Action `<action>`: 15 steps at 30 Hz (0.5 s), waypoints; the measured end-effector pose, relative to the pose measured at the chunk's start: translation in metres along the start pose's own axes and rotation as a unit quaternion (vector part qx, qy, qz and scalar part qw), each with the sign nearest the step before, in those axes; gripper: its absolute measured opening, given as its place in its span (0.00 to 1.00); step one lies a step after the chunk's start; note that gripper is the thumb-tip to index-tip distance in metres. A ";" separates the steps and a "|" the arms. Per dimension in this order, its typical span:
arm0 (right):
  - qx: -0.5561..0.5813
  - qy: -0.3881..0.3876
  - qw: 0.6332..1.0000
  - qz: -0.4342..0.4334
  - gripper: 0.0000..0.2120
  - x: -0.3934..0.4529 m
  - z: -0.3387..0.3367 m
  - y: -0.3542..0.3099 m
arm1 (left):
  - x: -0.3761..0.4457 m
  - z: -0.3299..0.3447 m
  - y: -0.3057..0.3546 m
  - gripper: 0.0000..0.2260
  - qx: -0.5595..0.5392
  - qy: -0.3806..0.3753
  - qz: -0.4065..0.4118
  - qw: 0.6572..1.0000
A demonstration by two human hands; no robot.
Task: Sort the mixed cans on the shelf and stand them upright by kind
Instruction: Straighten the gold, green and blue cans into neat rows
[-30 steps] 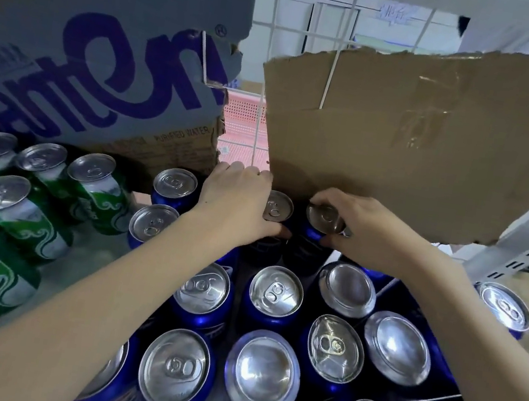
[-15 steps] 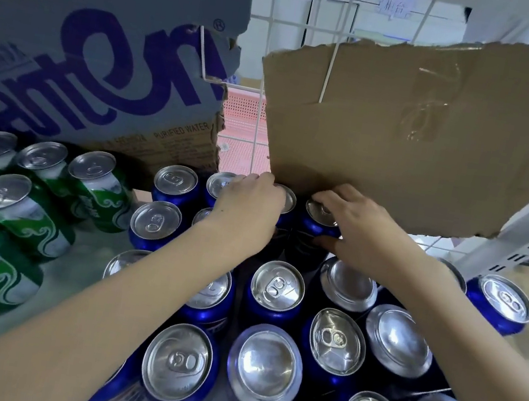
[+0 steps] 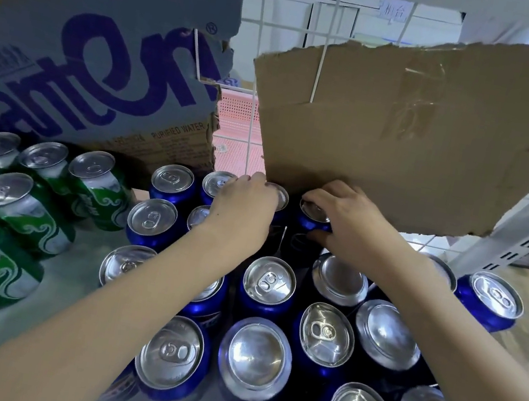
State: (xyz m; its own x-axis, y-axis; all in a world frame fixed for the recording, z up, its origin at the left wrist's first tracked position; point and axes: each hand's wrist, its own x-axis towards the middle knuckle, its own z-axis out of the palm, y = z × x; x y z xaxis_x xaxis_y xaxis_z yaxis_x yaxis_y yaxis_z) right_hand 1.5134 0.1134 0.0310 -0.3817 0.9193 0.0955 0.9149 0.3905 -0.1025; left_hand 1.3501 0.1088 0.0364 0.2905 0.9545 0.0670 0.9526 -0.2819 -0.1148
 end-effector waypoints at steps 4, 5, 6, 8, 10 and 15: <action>0.010 0.001 1.000 0.017 0.24 0.001 0.002 -0.004 | 0.002 0.005 -0.004 0.18 -0.036 -0.017 0.004 0.999; 0.017 0.004 1.000 0.024 0.23 0.000 0.003 -0.004 | 0.002 0.005 -0.005 0.19 -0.047 -0.020 0.003 0.999; 0.021 0.008 0.999 0.030 0.23 -0.001 0.003 -0.005 | 0.002 0.005 -0.005 0.19 -0.056 -0.023 0.003 0.998; 0.021 0.009 0.999 0.037 0.23 -0.001 0.003 -0.007 | 0.001 0.006 -0.006 0.19 -0.069 -0.025 0.007 0.997; 0.021 0.008 0.999 0.043 0.24 -0.002 0.003 -0.009 | 0.001 0.006 -0.008 0.20 -0.084 -0.028 0.010 0.996; 0.034 0.013 0.997 0.072 0.28 -0.013 -0.005 -0.013 | -0.009 -0.005 -0.013 0.32 -0.135 -0.049 0.020 0.989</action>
State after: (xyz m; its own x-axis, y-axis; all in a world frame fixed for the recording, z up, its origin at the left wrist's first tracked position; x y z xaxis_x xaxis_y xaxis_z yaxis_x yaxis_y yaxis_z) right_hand 1.5076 0.0962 0.0355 -0.2427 0.9649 0.0998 0.9487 0.2576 -0.1832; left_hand 1.3358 0.1030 0.0422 0.3306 0.9433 -0.0292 0.9339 -0.3226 0.1542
